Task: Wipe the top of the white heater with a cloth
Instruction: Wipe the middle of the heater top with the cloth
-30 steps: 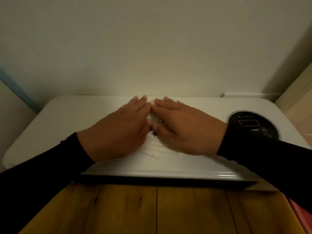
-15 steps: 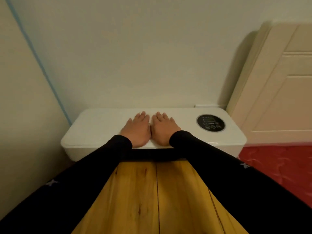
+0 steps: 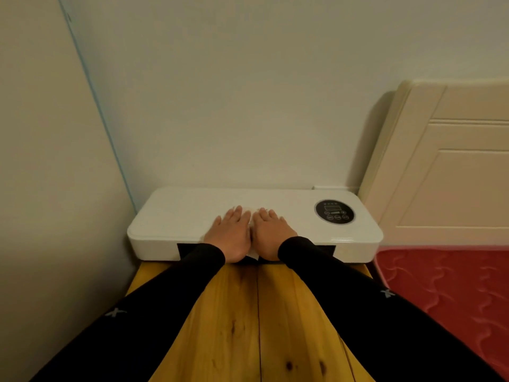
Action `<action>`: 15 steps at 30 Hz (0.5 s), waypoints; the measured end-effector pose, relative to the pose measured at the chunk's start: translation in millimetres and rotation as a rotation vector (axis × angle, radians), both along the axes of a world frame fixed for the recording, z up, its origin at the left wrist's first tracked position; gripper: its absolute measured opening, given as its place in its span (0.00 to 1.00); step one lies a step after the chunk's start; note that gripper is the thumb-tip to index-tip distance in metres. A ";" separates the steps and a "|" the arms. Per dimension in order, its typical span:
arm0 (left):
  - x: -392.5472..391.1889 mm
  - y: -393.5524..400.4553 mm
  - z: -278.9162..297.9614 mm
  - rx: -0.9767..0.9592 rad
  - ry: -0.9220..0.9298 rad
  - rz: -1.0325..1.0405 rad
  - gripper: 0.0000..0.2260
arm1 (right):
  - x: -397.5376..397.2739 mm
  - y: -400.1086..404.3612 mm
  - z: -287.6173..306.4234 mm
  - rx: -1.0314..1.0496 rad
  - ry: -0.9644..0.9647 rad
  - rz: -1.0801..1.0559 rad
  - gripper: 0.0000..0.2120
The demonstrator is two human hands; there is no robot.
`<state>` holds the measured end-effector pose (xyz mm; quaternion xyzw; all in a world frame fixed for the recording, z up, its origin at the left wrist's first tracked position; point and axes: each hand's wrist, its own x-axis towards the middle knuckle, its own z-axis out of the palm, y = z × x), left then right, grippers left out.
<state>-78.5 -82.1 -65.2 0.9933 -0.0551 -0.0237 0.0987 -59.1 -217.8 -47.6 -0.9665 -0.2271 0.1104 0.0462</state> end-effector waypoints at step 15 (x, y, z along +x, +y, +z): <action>8.0 -3.2 2.3 -0.021 0.028 0.034 0.26 | 8.6 3.0 -2.6 0.010 -0.034 -0.015 0.32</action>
